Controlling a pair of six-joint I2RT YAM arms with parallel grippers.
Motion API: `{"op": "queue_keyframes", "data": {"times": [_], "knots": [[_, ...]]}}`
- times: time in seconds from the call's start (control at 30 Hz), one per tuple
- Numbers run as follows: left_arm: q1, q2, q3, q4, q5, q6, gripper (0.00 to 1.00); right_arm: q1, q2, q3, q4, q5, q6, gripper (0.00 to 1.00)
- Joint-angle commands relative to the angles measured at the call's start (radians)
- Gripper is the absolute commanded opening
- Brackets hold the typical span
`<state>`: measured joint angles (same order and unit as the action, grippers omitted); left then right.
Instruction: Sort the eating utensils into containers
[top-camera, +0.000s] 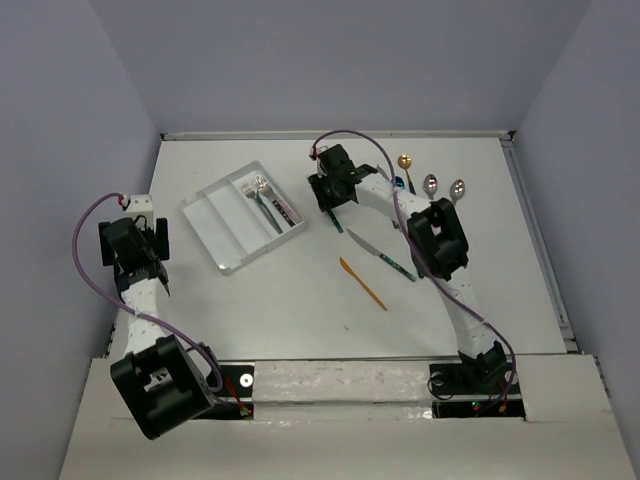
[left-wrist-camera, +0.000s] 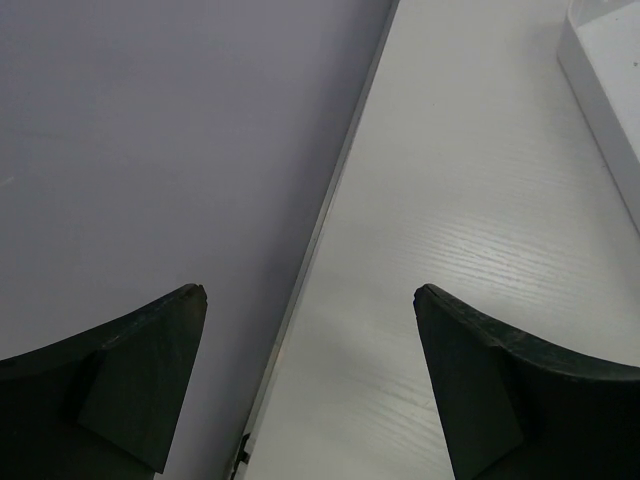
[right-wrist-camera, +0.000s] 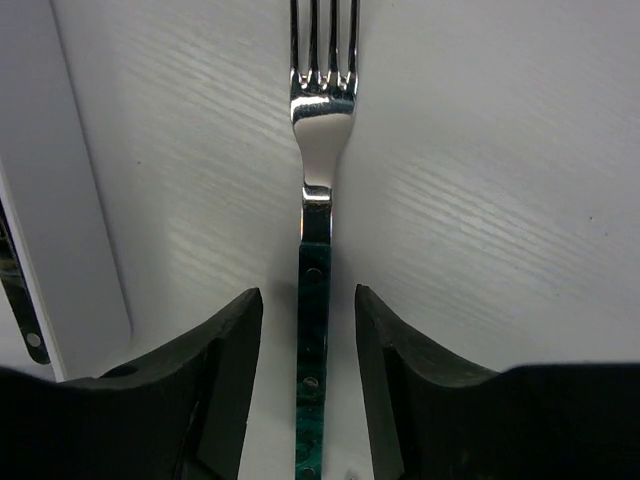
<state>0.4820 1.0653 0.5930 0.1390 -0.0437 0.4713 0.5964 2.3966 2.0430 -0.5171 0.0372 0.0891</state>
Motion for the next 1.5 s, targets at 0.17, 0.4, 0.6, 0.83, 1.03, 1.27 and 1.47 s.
{"op": "queue_keyframes", "data": {"times": [0.17, 0.4, 0.6, 0.83, 1.03, 1.27, 1.47], "knots": [[0.004, -0.065, -0.058, 0.036, 0.03, -0.016, 0.99, 0.009, 0.05, -0.014, -0.044, 0.115, -0.023, 0.1], [0.004, -0.077, -0.07, 0.047, 0.039, -0.016, 0.99, 0.019, -0.003, 0.077, -0.05, 0.112, -0.022, 0.0], [0.003, -0.074, -0.07, 0.048, 0.085, -0.023, 0.99, 0.097, -0.102, 0.19, 0.086, 0.099, -0.052, 0.0], [0.004, -0.082, -0.075, 0.048, 0.1, -0.02, 0.99, 0.178, -0.044, 0.301, 0.218, -0.016, -0.013, 0.0], [0.003, -0.097, -0.091, 0.056, 0.103, -0.013, 0.99, 0.178, 0.105, 0.37, 0.29, -0.063, 0.061, 0.0], [0.004, -0.091, -0.119, 0.08, 0.1, -0.002, 0.99, 0.178, 0.15, 0.336, 0.305, -0.043, 0.054, 0.03], [0.004, -0.094, -0.124, 0.088, 0.104, -0.007, 0.99, 0.178, 0.104, 0.295, 0.308, -0.079, 0.051, 0.43]]}}
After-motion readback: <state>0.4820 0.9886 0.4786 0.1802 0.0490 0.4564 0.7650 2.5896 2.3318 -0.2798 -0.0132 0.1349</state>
